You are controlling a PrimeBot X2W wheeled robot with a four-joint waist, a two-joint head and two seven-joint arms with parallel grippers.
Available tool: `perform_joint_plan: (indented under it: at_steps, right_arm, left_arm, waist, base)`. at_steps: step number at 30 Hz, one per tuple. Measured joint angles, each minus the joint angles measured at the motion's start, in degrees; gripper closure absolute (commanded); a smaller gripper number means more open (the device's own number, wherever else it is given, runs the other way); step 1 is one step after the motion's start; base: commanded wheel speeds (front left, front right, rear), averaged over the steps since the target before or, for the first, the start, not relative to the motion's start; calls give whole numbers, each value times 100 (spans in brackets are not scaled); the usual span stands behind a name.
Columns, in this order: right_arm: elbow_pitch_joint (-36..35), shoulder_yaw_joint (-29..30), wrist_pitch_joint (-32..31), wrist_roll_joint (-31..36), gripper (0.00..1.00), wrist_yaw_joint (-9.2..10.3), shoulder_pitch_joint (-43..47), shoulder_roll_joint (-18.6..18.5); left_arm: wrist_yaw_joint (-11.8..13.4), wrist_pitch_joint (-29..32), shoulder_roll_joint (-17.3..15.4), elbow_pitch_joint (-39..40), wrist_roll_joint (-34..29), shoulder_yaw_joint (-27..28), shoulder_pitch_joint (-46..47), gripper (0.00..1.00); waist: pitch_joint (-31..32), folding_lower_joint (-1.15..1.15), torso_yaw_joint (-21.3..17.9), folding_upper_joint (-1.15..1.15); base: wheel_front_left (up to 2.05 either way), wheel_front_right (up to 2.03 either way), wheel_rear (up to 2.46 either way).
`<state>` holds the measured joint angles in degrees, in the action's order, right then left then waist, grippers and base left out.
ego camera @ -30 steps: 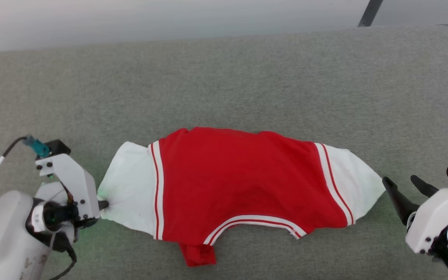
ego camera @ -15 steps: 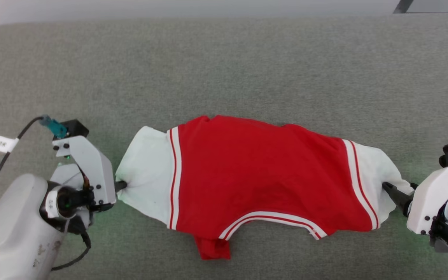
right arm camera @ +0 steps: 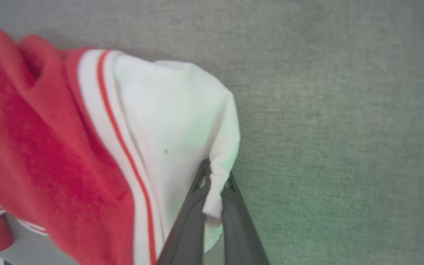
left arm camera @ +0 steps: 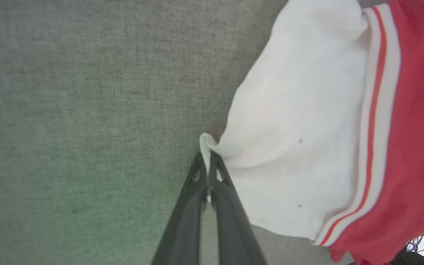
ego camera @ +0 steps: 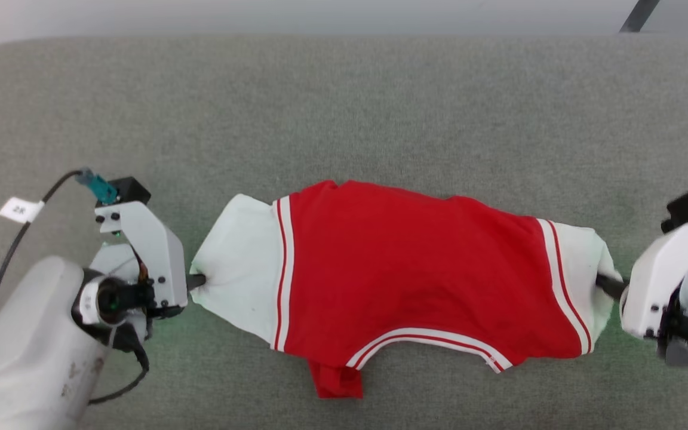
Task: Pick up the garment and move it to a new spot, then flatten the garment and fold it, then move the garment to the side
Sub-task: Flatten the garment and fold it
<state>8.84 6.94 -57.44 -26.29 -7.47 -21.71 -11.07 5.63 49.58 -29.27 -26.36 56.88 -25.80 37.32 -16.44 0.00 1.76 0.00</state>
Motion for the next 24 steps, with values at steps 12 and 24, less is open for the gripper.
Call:
perform_joint_plan:
  at_steps: [12,24]
  right_arm:
    - [-342,129,-416,-299,100,0,-1675,222]
    - [1099,-338,1478,218,100,-1,-3919,354]
  left_arm:
    - [-159,391,12,-75,-107,-71,1250,100]
    - [-538,-344,158,-779,-602,30,3264,100]
  waist:
    - [812,0,49,0]
    - [1571,0,104,0]
  base:
    - [0,0,0]
    - [0,0,0]
